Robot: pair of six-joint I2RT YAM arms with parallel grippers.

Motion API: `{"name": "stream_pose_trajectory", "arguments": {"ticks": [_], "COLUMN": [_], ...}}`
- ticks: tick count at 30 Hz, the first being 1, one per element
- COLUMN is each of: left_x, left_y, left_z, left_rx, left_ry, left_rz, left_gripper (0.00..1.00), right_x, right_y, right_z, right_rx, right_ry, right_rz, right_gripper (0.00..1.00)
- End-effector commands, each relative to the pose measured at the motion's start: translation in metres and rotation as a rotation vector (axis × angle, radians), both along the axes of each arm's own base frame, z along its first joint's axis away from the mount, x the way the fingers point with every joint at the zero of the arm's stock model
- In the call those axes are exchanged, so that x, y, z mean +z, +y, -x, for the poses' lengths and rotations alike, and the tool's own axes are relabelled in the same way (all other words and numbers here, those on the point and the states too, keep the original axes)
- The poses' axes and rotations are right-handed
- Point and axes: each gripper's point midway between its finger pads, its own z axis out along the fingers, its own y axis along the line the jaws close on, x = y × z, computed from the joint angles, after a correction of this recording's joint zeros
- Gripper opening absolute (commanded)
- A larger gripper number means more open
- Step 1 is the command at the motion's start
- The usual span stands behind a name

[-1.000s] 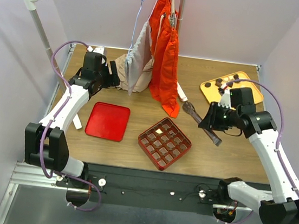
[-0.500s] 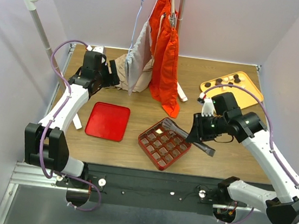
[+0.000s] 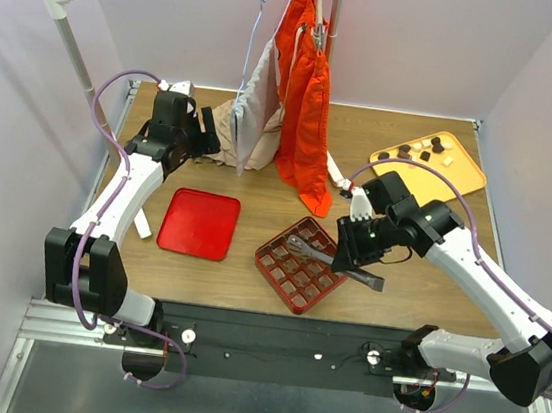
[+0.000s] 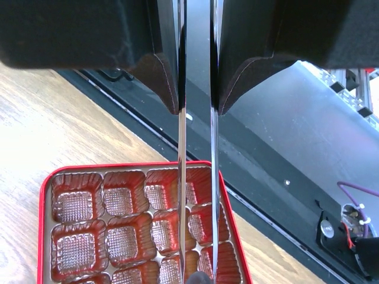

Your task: Pack the chocolate

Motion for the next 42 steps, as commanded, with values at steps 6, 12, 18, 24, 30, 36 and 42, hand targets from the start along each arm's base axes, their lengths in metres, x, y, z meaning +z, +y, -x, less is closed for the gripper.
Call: {"name": "stream_pose_trajectory", "arguments": {"ticks": [6, 12, 18, 24, 30, 36, 42], "left_x": [0.010, 0.008, 0.008, 0.007, 0.007, 0.007, 0.006], "left_y": [0.004, 0.004, 0.005, 0.005, 0.004, 0.005, 0.005], "left_z": [0.001, 0.002, 0.002, 0.001, 0.002, 0.002, 0.003], "left_rx": [0.016, 0.016, 0.016, 0.017, 0.015, 0.015, 0.017], "left_ry": [-0.014, -0.011, -0.010, -0.008, -0.010, -0.010, -0.009], "left_rz": [-0.016, -0.016, -0.020, -0.019, -0.019, -0.021, -0.019], "left_gripper": [0.84, 0.84, 0.84, 0.84, 0.85, 0.84, 0.84], "right_x": [-0.006, -0.011, -0.015, -0.015, -0.014, -0.012, -0.010], "right_y": [0.013, 0.021, 0.025, 0.025, 0.024, 0.023, 0.017], "right_z": [-0.010, -0.009, -0.010, -0.011, -0.014, -0.014, -0.017], "right_rx": [0.031, 0.056, 0.057, 0.050, 0.038, 0.027, 0.005], "right_ry": [-0.038, -0.028, -0.029, -0.035, -0.048, -0.056, -0.078], "right_rz": [-0.002, 0.005, 0.016, 0.021, 0.023, 0.024, 0.048], "right_gripper": [0.29, 0.33, 0.45, 0.56, 0.50, 0.46, 0.43]}}
